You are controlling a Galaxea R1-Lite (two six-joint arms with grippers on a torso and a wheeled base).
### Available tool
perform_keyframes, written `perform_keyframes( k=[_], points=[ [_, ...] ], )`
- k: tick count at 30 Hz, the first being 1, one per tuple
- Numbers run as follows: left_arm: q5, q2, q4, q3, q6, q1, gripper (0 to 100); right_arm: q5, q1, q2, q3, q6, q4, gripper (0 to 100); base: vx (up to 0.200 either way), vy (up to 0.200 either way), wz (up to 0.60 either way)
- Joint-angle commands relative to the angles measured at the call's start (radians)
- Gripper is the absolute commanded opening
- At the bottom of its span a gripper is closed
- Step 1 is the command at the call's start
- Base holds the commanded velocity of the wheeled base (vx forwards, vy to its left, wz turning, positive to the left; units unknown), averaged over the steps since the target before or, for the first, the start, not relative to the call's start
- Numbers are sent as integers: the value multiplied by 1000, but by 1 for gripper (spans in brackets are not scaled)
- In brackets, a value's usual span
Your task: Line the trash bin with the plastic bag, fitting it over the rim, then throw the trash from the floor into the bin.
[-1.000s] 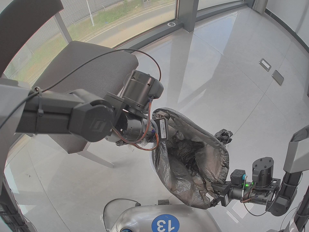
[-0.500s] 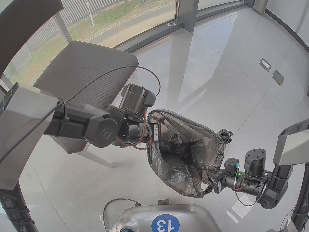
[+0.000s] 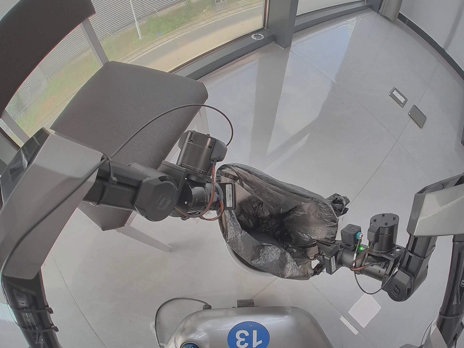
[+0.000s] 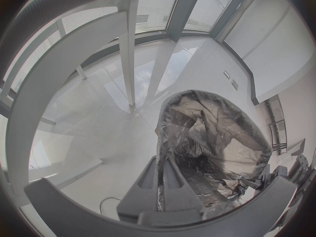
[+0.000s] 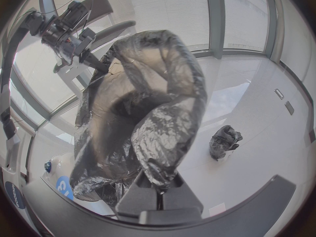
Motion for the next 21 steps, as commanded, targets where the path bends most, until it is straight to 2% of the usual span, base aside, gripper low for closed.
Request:
perform_keyframes(
  k=[1,10,16,21],
  points=[
    [-1,61,-6,-33,-2,24,0,1,-35,31,-42,-1,2,0,0,0,0],
    [-8,84,-6,-43,-10,2,0,1,-32,92,-74,7,-3,0,0,0,0],
    [-5,78,-21,-50,-54,-45,0,21,26,94,-92,10,-11,0,0,0,0],
    [2,64,-18,-46,-50,-13,0,27,34,99,-132,11,-12,0,0,0,0]
  ],
)
